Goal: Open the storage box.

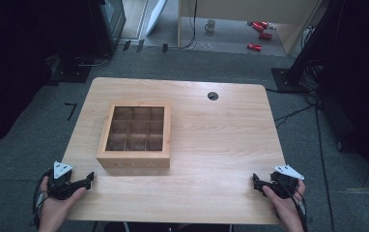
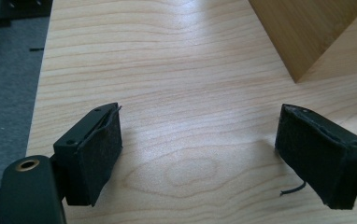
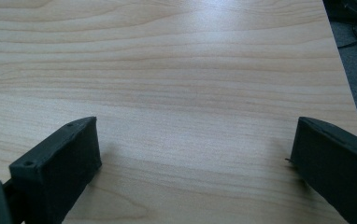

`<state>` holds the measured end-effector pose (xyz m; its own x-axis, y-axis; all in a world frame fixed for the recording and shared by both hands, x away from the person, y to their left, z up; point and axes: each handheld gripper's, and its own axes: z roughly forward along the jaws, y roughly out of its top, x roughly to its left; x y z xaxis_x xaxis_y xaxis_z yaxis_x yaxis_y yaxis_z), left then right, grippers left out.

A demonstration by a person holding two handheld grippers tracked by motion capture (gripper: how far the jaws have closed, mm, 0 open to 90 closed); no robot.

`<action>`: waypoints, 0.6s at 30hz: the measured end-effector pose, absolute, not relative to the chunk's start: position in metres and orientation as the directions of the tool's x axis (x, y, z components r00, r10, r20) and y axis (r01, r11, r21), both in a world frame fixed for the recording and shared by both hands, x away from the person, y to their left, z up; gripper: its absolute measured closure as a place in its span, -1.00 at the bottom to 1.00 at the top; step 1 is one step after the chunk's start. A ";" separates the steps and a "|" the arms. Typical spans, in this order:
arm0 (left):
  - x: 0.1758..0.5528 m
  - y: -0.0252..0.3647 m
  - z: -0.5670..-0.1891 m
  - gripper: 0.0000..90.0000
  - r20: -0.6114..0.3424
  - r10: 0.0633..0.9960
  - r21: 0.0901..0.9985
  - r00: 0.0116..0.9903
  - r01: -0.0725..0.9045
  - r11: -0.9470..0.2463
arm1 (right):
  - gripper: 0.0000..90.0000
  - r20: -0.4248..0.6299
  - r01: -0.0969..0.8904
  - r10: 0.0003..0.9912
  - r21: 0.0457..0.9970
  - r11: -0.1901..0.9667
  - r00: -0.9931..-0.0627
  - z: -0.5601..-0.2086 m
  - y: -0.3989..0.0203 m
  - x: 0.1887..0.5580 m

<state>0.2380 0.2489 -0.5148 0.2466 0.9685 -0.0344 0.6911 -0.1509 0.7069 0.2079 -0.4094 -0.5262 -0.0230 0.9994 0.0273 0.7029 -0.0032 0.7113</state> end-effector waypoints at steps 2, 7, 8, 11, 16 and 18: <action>0.239 0.253 -0.513 -0.66 -0.077 0.964 0.710 0.256 0.693 -0.127 | -1.00 0.026 0.704 0.999 0.710 -0.001 -0.024 -0.526 -0.409 0.209; 0.238 0.250 -0.505 -0.64 -0.112 0.946 0.741 0.303 0.660 -0.124 | -1.00 0.027 0.705 0.999 0.709 -0.001 -0.025 -0.526 -0.408 0.211; 0.238 0.247 -0.503 -0.64 -0.109 0.942 0.746 0.317 0.653 -0.133 | -1.00 0.027 0.706 0.999 0.709 -0.002 -0.024 -0.526 -0.408 0.211; 0.237 0.237 -0.495 -0.63 -0.112 0.930 0.762 0.349 0.631 -0.145 | -1.00 0.027 0.706 0.999 0.708 -0.003 -0.024 -0.526 -0.408 0.211; 0.239 0.225 -0.481 -0.62 -0.122 0.913 0.792 0.389 0.592 -0.147 | -1.00 0.027 0.706 0.999 0.708 -0.005 -0.020 -0.526 -0.408 0.211; 0.239 0.221 -0.477 -0.52 -0.121 0.908 0.806 0.400 0.574 -0.145 | -1.00 0.027 0.706 1.000 0.708 -0.008 -0.016 -0.526 -0.407 0.211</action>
<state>0.2393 0.2210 -0.4770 0.4004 0.9083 -0.1211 0.5737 -0.1454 0.8061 0.2114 -0.4073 -0.5263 -0.0164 0.9995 0.0269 0.7060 -0.0075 0.7082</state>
